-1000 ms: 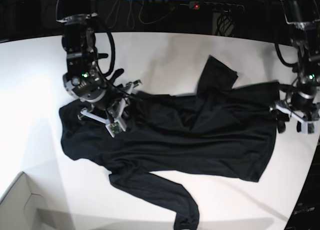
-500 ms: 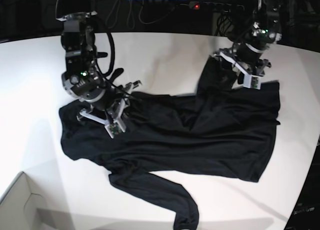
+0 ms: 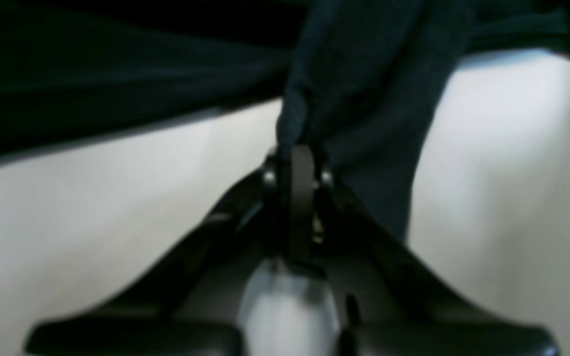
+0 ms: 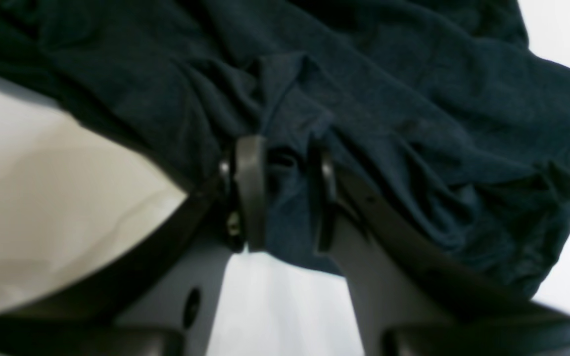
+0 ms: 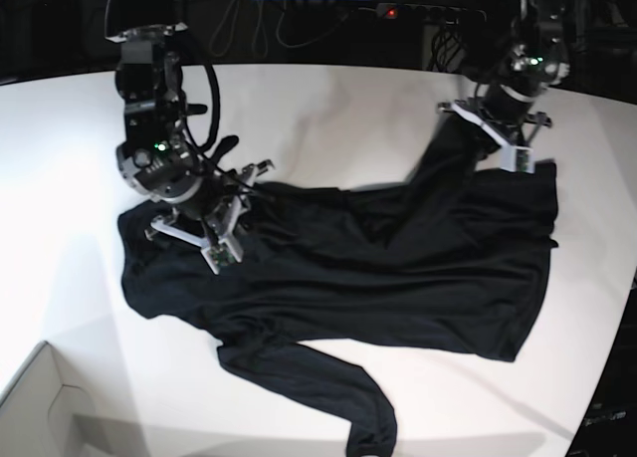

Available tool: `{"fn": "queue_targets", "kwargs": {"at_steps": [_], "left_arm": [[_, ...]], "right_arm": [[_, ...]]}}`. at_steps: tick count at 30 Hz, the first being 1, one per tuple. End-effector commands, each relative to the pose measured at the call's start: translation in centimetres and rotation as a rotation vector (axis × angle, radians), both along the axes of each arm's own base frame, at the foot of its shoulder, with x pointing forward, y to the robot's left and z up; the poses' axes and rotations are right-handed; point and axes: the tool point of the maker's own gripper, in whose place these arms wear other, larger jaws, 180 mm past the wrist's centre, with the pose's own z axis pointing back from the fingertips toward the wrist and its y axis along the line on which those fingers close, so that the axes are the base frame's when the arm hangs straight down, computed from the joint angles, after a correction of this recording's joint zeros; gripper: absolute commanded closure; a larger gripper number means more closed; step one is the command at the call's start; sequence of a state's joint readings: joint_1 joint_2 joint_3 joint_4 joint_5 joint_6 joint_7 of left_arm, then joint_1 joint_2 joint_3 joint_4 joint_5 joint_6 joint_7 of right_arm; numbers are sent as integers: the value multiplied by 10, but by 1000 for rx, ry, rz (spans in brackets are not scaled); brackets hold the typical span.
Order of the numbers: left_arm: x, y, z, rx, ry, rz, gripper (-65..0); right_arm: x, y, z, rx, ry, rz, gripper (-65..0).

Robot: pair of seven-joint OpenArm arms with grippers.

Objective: Layout the t-shirt on the table in an organized manner, then fold the t-shirt properly
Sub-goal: 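Drag the held shirt edge with the left gripper back across the shirt, then pull the shirt's collar edge away from the body with both grippers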

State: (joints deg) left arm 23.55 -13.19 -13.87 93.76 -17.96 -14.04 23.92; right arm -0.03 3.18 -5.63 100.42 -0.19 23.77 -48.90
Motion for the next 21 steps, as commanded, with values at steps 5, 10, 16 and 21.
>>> {"fn": "queue_targets", "kwargs": {"at_steps": [5,10,16,21], "left_arm": [[4,29,77,83,-195,27,0],[-3,42,111,144,-268,-47,0],[-13,76,106,187,-240,-4,0],[-18,88,97,191,-212,26,0]], "right_arm": [[9,2,14,16,-51,1,-152],[9,2,14,17,-51,1,-152],[9,2,14,18,-52,1,-152],[5,3,10,21,-40,1,-152]]}}
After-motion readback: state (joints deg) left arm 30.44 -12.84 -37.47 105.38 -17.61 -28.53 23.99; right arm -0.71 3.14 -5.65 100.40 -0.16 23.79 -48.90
